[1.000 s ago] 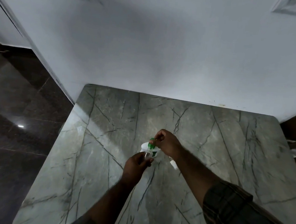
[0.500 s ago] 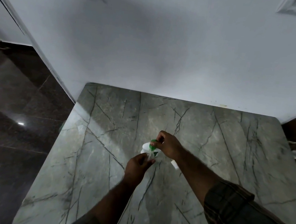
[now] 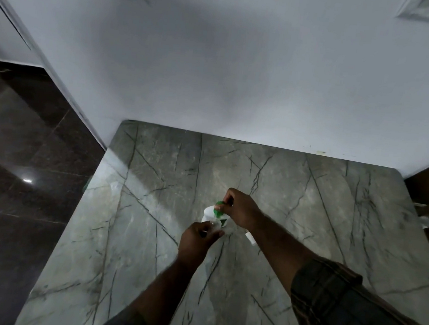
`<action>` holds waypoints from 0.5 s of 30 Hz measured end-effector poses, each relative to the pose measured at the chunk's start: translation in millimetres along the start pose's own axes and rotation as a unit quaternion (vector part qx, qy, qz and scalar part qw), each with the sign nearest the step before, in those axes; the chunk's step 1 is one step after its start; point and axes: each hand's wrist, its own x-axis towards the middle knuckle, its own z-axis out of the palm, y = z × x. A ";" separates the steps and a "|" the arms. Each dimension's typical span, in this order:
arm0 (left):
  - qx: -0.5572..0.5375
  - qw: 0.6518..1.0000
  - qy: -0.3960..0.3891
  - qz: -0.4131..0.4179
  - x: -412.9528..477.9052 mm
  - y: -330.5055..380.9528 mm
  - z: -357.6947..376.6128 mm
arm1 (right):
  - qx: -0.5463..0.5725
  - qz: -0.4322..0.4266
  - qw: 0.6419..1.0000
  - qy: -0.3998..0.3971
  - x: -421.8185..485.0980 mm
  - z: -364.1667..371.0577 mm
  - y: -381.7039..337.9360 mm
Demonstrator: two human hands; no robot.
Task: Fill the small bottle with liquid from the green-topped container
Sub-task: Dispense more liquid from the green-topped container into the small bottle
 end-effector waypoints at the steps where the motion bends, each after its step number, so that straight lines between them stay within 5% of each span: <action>1: 0.003 1.000 -0.004 0.001 0.6 -0.5 0.0 | -0.001 0.002 1.000 0.001 1.0 -1.3 -0.7; 15: -0.020 1.000 0.019 0.012 -4.6 7.4 -2.1 | -0.009 -0.002 1.000 0.008 3.9 -2.2 -1.5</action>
